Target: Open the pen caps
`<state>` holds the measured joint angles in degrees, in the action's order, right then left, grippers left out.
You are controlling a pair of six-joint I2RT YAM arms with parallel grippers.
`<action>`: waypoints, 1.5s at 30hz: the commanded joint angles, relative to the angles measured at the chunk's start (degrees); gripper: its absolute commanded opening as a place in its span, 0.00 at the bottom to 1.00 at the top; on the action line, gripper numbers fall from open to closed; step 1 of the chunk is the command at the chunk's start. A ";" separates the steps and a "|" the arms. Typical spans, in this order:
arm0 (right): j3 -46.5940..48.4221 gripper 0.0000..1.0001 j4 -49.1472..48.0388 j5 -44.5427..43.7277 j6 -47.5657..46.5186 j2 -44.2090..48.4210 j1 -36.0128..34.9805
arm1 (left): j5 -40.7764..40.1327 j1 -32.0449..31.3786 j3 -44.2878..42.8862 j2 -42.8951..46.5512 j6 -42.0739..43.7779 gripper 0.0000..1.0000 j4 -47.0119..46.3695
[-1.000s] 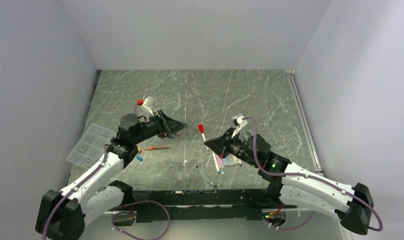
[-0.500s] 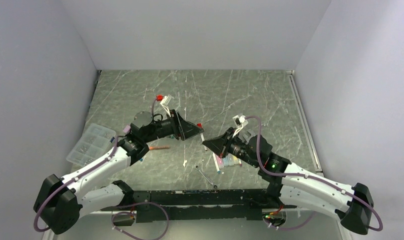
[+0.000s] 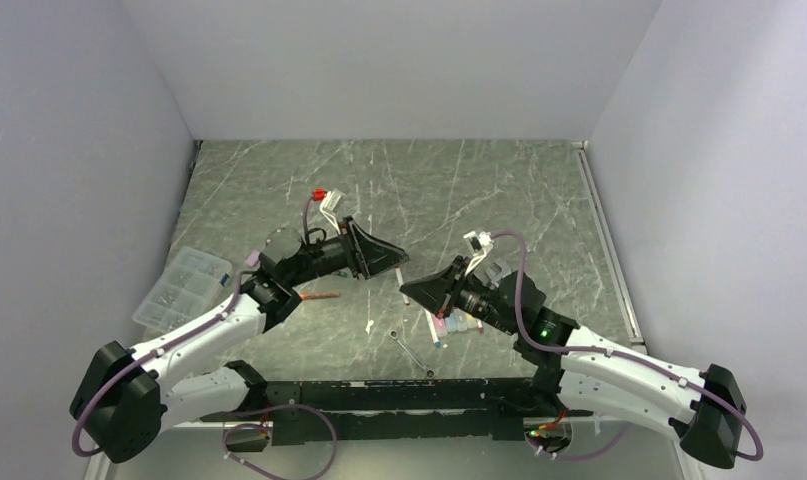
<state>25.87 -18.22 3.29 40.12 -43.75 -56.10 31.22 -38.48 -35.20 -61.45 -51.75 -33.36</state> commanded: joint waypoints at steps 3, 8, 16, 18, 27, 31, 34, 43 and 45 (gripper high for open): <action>0.05 0.00 -3.86 -0.21 0.96 0.29 -0.33 | 2.27 -0.25 0.21 0.62 -1.22 0.44 -4.85; 0.70 0.00 -0.89 -3.07 0.60 0.26 -0.33 | -0.04 -0.88 -1.80 0.64 1.48 0.50 4.98; 1.03 0.00 -0.13 -4.69 0.41 -0.93 -0.41 | -2.57 -1.87 -1.33 0.77 1.98 0.36 6.69; 1.11 0.00 -0.48 -4.19 0.48 -1.23 -0.41 | -2.43 -1.87 -0.58 1.03 1.21 0.41 3.99; -0.37 0.00 -5.91 0.22 2.85 -1.71 -0.33 | -1.13 -1.85 1.60 1.02 -1.56 0.44 -5.14; -1.14 0.00 -7.86 1.06 4.18 -1.37 -0.33 | -0.76 -1.86 2.97 1.00 -3.09 0.35 -9.00; -1.49 0.00 -8.76 1.69 4.81 -1.48 -0.33 | -1.06 -1.82 3.86 1.60 -3.76 0.32 -10.84; -3.90 0.00 -13.53 3.66 8.12 -2.16 -0.16 | -1.48 -1.86 6.06 2.52 -6.57 0.33 -17.72; -4.22 0.00 -14.42 3.95 8.75 -2.32 -0.08 | -0.84 -1.86 6.04 2.32 -7.14 0.30 -18.56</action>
<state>22.81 -28.01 5.82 46.76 -45.71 -56.25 29.15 -40.10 -29.32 -60.45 -56.93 -44.34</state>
